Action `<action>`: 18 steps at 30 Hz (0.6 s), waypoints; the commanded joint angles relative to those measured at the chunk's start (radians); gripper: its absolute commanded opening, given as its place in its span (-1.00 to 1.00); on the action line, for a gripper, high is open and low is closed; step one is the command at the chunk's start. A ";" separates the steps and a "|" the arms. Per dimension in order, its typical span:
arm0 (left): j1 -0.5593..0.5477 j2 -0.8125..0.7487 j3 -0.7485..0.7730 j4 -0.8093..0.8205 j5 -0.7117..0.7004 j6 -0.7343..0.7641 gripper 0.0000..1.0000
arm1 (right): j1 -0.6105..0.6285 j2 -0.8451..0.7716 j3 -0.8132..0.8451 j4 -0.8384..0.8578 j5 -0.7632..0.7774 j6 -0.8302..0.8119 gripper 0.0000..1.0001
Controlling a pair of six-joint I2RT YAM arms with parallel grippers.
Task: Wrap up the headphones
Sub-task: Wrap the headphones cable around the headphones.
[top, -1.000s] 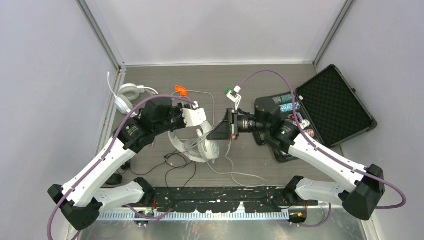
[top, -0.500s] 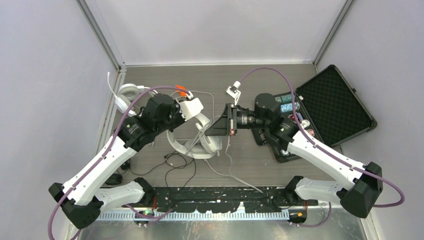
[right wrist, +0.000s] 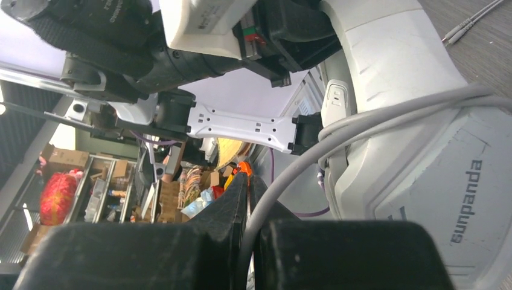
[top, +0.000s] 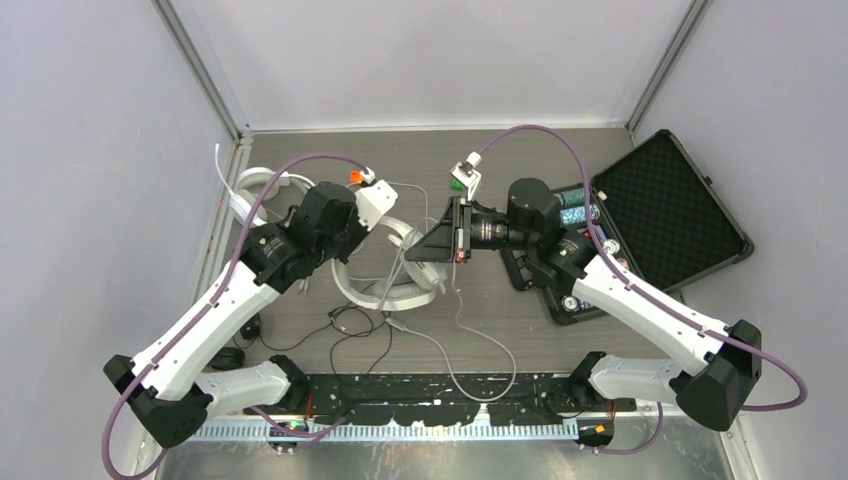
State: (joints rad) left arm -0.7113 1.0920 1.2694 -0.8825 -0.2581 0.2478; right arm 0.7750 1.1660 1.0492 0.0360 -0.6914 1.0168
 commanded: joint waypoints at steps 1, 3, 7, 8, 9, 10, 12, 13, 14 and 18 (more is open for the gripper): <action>0.004 0.012 0.084 -0.002 -0.049 -0.162 -1.00 | 0.017 0.017 0.061 0.042 0.028 0.010 -0.80; 0.004 0.022 0.093 -0.008 -0.058 -0.196 -1.00 | 0.029 0.030 0.069 0.041 0.035 0.005 -0.81; 0.004 0.044 0.108 -0.014 -0.090 -0.266 -1.00 | 0.060 0.048 0.089 0.017 0.069 -0.033 -0.84; 0.004 0.054 0.117 -0.019 -0.102 -0.283 -1.00 | 0.070 0.051 0.094 0.007 0.076 -0.045 -0.84; 0.004 0.064 0.125 -0.026 -0.115 -0.300 -1.00 | 0.078 0.056 0.099 -0.004 0.082 -0.057 -0.85; 0.004 0.075 0.143 -0.033 -0.129 -0.314 -1.00 | 0.088 0.056 0.100 -0.013 0.088 -0.071 -0.85; 0.004 0.100 0.173 -0.048 -0.161 -0.367 -1.00 | 0.102 0.049 0.096 -0.029 0.106 -0.103 -0.85; 0.004 0.117 0.190 -0.056 -0.182 -0.390 -1.00 | 0.110 0.044 0.087 -0.029 0.123 -0.125 -0.85; 0.005 0.132 0.207 -0.063 -0.196 -0.414 -1.00 | 0.116 0.035 0.078 -0.030 0.139 -0.149 -0.85; 0.005 0.192 0.280 -0.093 -0.219 -0.487 -1.00 | 0.135 0.000 0.051 -0.101 0.231 -0.272 -0.85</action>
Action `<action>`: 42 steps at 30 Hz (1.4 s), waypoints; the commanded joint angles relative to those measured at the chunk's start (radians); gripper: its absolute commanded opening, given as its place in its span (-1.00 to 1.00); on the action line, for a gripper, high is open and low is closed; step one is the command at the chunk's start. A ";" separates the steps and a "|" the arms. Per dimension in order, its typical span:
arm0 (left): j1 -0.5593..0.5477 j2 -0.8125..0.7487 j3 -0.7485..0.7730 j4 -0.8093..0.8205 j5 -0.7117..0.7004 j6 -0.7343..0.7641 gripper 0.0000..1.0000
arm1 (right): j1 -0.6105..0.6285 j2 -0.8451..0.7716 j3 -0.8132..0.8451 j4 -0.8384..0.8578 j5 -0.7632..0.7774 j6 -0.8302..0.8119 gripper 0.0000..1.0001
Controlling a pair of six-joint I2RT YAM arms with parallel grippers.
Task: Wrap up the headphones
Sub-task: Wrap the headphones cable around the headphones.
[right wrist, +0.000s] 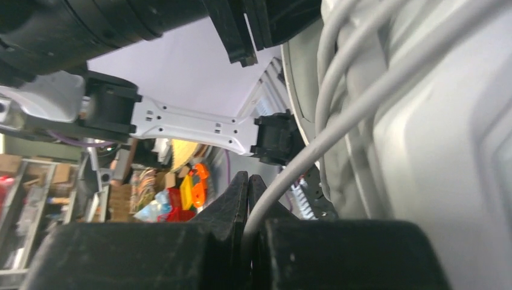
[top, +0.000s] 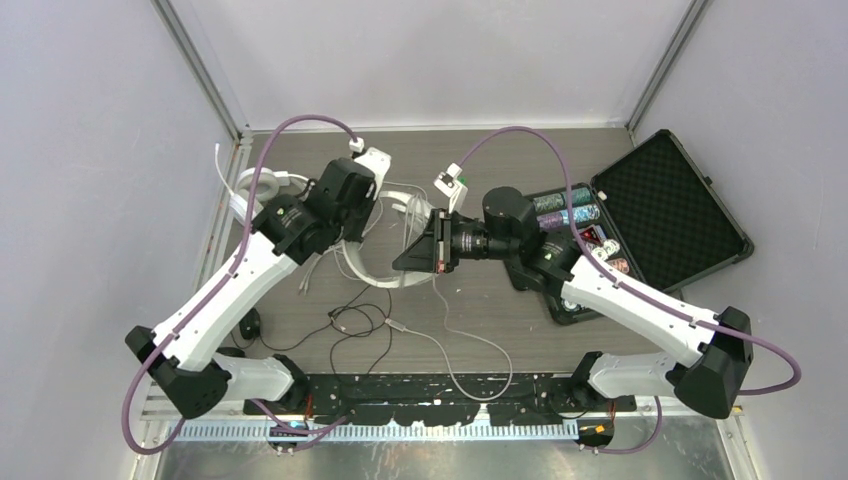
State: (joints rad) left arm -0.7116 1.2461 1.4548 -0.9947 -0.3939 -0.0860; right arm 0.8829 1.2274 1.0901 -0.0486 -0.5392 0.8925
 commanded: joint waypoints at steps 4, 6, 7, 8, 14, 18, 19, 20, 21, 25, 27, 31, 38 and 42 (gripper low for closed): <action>0.008 0.083 0.152 0.005 -0.088 -0.221 -1.00 | 0.036 -0.079 -0.014 -0.036 0.119 -0.199 -0.85; 0.010 0.095 0.172 0.009 -0.092 -0.250 -1.00 | 0.042 -0.088 -0.030 -0.031 0.137 -0.218 -0.85; 0.014 0.098 0.180 0.012 -0.092 -0.265 -1.00 | 0.046 -0.093 -0.040 -0.027 0.147 -0.228 -0.85; 0.017 0.101 0.186 0.019 -0.093 -0.277 -1.00 | 0.051 -0.099 -0.049 -0.023 0.157 -0.237 -0.85; 0.052 0.087 0.203 0.058 -0.062 -0.347 -1.00 | 0.077 -0.119 -0.096 -0.020 0.220 -0.294 -0.85; 0.098 0.062 0.192 0.098 -0.003 -0.402 -1.00 | 0.088 -0.123 -0.132 0.001 0.247 -0.318 -0.85; 0.112 0.052 0.183 0.113 0.019 -0.417 -1.00 | 0.089 -0.124 -0.141 0.010 0.250 -0.321 -0.85; 0.126 0.041 0.173 0.129 0.039 -0.432 -1.00 | 0.091 -0.125 -0.149 0.020 0.254 -0.324 -0.85; 0.138 0.031 0.163 0.143 0.060 -0.446 -1.00 | 0.094 -0.127 -0.160 0.033 0.260 -0.328 -0.86; 0.174 -0.003 0.133 0.187 0.104 -0.483 -1.00 | 0.105 -0.134 -0.205 0.093 0.282 -0.351 -0.97; 0.184 -0.010 0.126 0.198 0.111 -0.488 -1.00 | 0.112 -0.133 -0.219 0.109 0.282 -0.356 -0.99; 0.196 -0.014 0.121 0.209 0.110 -0.496 -1.00 | 0.150 -0.124 -0.220 0.123 0.270 -0.371 -0.99; 0.200 -0.002 0.107 0.237 0.091 -0.500 -1.00 | 0.206 -0.091 -0.174 0.057 0.285 -0.435 -0.99; 0.203 0.009 0.105 0.241 0.089 -0.494 -1.00 | 0.227 -0.073 -0.149 0.001 0.299 -0.468 -0.99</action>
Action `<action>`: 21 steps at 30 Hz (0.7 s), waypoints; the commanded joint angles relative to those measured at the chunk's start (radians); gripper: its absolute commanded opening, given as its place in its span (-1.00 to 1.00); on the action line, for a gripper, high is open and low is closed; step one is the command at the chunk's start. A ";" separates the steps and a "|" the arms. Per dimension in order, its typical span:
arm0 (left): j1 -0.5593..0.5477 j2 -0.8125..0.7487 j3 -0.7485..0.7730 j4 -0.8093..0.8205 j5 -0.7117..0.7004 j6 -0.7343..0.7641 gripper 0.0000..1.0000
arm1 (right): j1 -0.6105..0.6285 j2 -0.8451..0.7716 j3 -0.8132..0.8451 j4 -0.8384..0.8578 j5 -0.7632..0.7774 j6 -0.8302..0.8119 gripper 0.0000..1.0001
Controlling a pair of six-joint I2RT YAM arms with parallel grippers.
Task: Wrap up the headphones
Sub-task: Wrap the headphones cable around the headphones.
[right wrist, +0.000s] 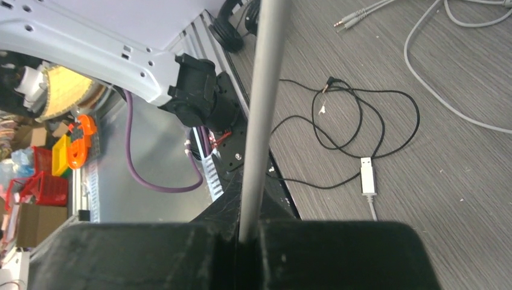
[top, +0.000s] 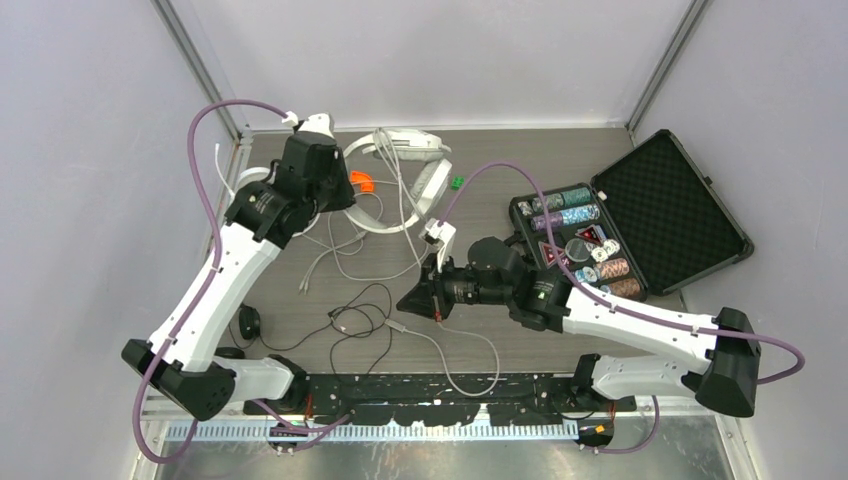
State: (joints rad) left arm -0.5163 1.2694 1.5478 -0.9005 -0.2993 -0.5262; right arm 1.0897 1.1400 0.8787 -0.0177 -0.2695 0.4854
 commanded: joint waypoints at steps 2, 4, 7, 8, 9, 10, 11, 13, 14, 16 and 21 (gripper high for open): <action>0.007 -0.007 0.011 0.149 -0.007 -0.043 -1.00 | 0.031 0.027 0.079 -0.060 0.032 -0.077 -0.99; 0.007 -0.003 0.010 0.150 -0.011 -0.038 -1.00 | 0.043 0.035 0.091 -0.080 0.028 -0.092 -0.99; 0.008 0.003 0.008 0.162 -0.014 -0.029 -1.00 | 0.076 0.058 0.117 -0.112 -0.005 -0.135 -0.99; 0.007 0.005 0.007 0.165 -0.015 -0.028 -1.00 | 0.092 0.069 0.141 -0.136 -0.003 -0.149 -0.99; 0.007 0.009 0.006 0.167 -0.016 -0.026 -1.00 | 0.109 0.078 0.150 -0.155 0.003 -0.163 -0.99; 0.007 0.010 0.005 0.170 -0.017 -0.027 -1.00 | 0.126 0.087 0.167 -0.168 0.005 -0.176 -0.99; 0.007 0.012 0.005 0.173 -0.017 -0.028 -1.00 | 0.137 0.096 0.179 -0.179 0.003 -0.186 -0.99; 0.007 0.017 0.003 0.176 -0.017 -0.027 -1.00 | 0.154 0.103 0.187 -0.188 0.004 -0.195 -0.99; 0.007 0.019 0.004 0.176 -0.017 -0.027 -1.00 | 0.157 0.103 0.187 -0.189 0.005 -0.196 -0.99; 0.009 0.019 0.006 0.175 -0.017 -0.025 -1.00 | 0.159 0.093 0.177 -0.192 0.032 -0.196 -0.99; 0.048 0.005 0.020 0.151 0.039 -0.028 -1.00 | 0.156 0.018 0.092 -0.212 0.154 -0.209 -0.99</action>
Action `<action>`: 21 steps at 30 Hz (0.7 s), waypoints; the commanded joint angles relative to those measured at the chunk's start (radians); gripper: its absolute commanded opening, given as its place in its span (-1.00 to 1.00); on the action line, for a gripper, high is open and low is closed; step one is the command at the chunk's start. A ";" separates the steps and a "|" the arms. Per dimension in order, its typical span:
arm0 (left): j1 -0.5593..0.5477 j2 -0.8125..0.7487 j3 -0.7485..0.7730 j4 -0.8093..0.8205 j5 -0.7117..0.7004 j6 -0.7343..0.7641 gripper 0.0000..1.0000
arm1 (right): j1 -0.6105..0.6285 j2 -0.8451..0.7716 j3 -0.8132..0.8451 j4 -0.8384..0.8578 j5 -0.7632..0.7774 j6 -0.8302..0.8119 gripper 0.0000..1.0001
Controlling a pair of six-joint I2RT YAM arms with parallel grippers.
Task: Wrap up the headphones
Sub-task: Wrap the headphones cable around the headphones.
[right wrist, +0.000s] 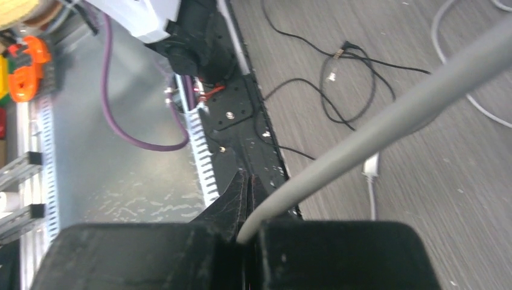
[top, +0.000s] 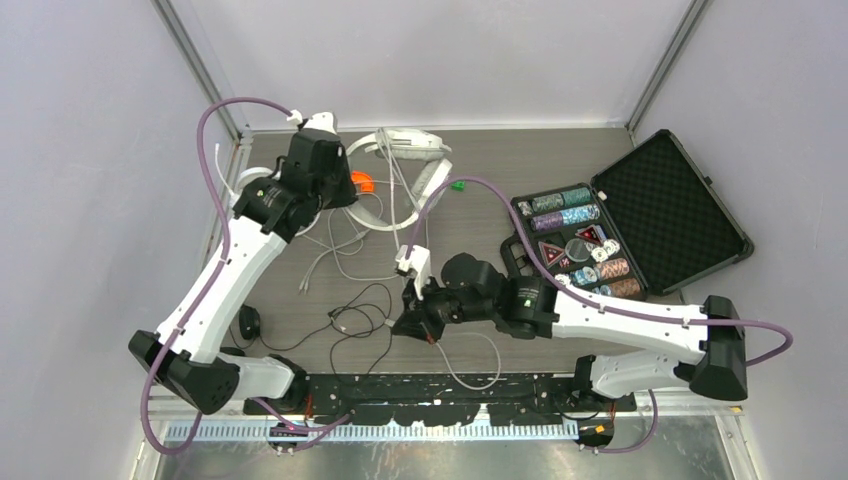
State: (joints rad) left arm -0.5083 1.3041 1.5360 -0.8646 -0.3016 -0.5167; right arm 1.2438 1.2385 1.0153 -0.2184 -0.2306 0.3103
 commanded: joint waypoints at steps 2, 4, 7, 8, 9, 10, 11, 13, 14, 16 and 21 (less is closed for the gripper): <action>0.070 -0.041 0.040 0.095 0.105 -0.058 -1.00 | -0.006 -0.132 -0.105 -0.006 0.236 -0.036 -0.99; 0.080 -0.057 0.053 0.069 0.151 -0.067 -1.00 | -0.033 -0.176 -0.164 0.017 0.294 -0.045 -0.99; 0.081 -0.074 0.081 0.025 0.205 -0.061 -1.00 | -0.080 -0.225 -0.240 0.080 0.319 -0.053 -0.98; 0.082 -0.074 0.098 0.001 0.221 -0.056 -1.00 | -0.096 -0.236 -0.260 0.095 0.307 -0.055 -0.97; 0.082 -0.073 0.118 -0.021 0.232 -0.051 -1.00 | -0.113 -0.242 -0.276 0.111 0.291 -0.055 -0.93; 0.082 -0.073 0.136 -0.040 0.244 -0.045 -1.00 | -0.131 -0.244 -0.288 0.122 0.271 -0.054 -0.91; 0.083 -0.074 0.151 -0.054 0.254 -0.042 -1.00 | -0.146 -0.243 -0.302 0.137 0.252 -0.052 -0.88; 0.085 -0.081 0.172 -0.067 0.281 -0.043 -1.00 | -0.172 -0.236 -0.334 0.171 0.191 -0.041 -0.85; 0.087 -0.086 0.179 -0.064 0.293 -0.048 -1.00 | -0.175 -0.232 -0.346 0.193 0.180 -0.034 -0.84; 0.092 -0.093 0.191 -0.060 0.334 -0.056 -1.00 | -0.184 -0.230 -0.389 0.247 0.170 -0.017 -0.84; 0.107 -0.077 0.239 -0.098 0.396 -0.051 -1.00 | -0.192 -0.253 -0.493 0.371 0.156 0.017 -0.85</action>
State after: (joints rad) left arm -0.4171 1.2499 1.6997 -1.0077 -0.0105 -0.5255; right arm 1.0580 1.0100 0.5777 -0.0082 -0.0502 0.2974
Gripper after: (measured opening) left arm 0.207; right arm 0.081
